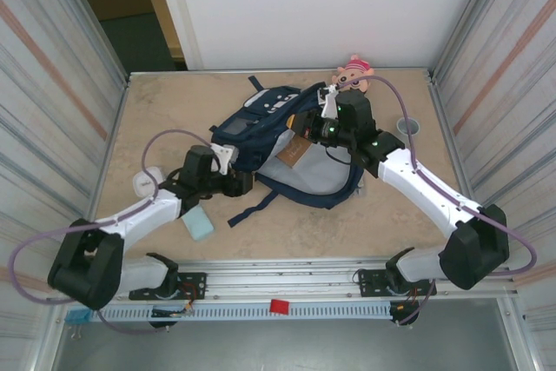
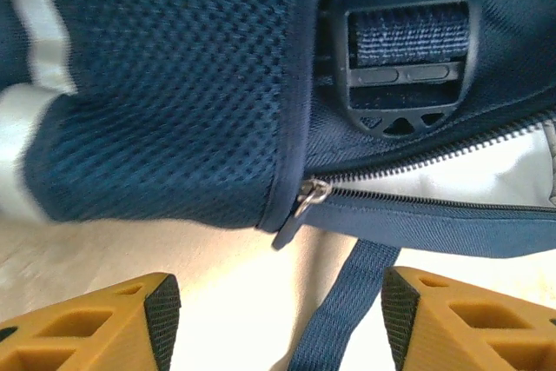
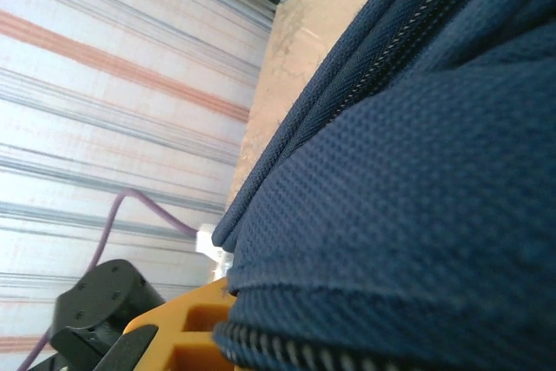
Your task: Pack the student bag
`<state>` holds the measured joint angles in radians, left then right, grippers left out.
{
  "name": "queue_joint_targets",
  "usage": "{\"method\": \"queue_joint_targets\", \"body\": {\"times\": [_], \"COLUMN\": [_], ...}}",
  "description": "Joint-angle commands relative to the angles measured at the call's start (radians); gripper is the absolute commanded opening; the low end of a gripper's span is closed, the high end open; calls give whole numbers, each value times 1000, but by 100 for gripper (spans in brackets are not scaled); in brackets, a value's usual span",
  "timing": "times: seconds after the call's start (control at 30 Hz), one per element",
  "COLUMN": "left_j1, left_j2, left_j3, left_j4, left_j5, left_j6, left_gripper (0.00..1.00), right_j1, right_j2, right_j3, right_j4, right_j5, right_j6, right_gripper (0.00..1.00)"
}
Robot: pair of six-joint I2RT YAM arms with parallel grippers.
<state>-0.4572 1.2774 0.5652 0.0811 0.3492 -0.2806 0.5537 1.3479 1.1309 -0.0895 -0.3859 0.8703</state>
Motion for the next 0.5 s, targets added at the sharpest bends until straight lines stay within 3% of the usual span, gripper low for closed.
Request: {"method": "queue_joint_targets", "body": {"times": [0.0, 0.2, 0.47], "left_j1": [-12, -26, -50], "left_j2": [76, 185, 226], "left_j3": [-6, 13, 0], "left_j4": [150, 233, 335], "left_j5": [-21, -18, 61], "left_j6": [20, 19, 0], "left_gripper": [61, 47, 4], "right_j1": [-9, -9, -11], "right_j2": [-6, -3, -3], "right_j3": [68, 69, 50], "right_j4": [114, 121, 134], "right_j5": [-32, -37, -17], "right_j6": [-27, -18, 6], "right_gripper": [0, 0, 0]}}
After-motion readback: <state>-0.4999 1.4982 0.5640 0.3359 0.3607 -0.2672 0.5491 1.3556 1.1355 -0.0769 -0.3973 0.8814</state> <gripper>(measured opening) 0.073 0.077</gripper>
